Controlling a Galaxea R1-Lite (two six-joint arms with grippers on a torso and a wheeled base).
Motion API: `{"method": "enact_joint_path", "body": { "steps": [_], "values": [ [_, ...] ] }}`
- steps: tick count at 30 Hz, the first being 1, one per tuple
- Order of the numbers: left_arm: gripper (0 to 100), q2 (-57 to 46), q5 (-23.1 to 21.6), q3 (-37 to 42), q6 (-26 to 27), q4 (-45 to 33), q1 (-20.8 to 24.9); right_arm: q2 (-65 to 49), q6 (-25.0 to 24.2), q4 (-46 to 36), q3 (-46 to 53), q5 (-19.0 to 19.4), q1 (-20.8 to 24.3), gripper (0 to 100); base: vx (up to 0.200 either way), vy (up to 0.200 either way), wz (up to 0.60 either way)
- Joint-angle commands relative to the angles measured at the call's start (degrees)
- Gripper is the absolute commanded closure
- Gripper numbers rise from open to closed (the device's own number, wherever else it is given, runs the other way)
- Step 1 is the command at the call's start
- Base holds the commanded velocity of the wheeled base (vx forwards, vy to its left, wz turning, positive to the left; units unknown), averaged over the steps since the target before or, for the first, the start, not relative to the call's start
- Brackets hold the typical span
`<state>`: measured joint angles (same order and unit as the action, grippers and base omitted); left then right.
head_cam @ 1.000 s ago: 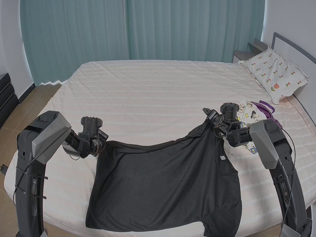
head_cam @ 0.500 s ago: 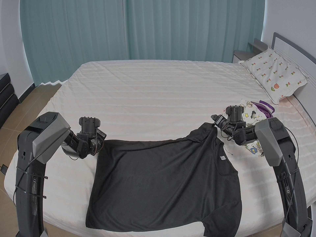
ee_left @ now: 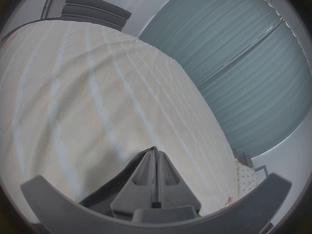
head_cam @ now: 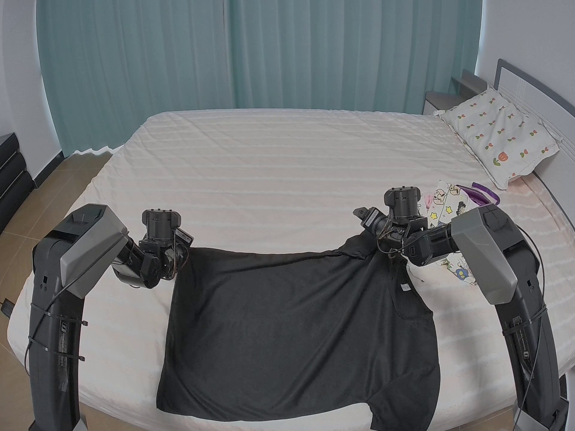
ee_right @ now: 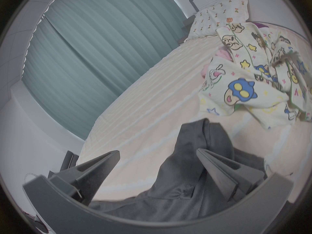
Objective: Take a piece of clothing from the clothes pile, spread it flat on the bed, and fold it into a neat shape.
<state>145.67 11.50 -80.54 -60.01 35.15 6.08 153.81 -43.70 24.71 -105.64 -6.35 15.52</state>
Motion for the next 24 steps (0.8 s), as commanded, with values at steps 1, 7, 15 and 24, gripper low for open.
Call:
{"method": "enact_joint_path", "body": {
  "steps": [1, 7, 15, 24],
  "values": [
    [100, 0.41, 0.11, 0.12, 0.07, 2.65, -1.25, 0.88, -0.07, -0.36, 0.88, 0.02, 1.09, 0, 0.000, 0.000, 0.00],
    [100, 1.99, 0.11, -0.49, 1.13, 3.00, -1.51, 1.85, -0.15, -0.19, 3.60, 0.99, 1.53, 0, 0.000, 0.000, 0.00],
    [100, 3.49, 0.19, -2.43, 2.80, 3.00, -1.60, 2.55, -1.38, -1.77, 4.57, 2.92, 2.15, 0, 0.000, 0.000, 0.00],
    [0, 3.13, 1.34, -1.90, 2.71, 2.91, -1.69, 5.62, -5.69, -0.72, -1.93, 2.92, 2.24, 0, 0.000, 0.000, 0.00]
  ]
}}
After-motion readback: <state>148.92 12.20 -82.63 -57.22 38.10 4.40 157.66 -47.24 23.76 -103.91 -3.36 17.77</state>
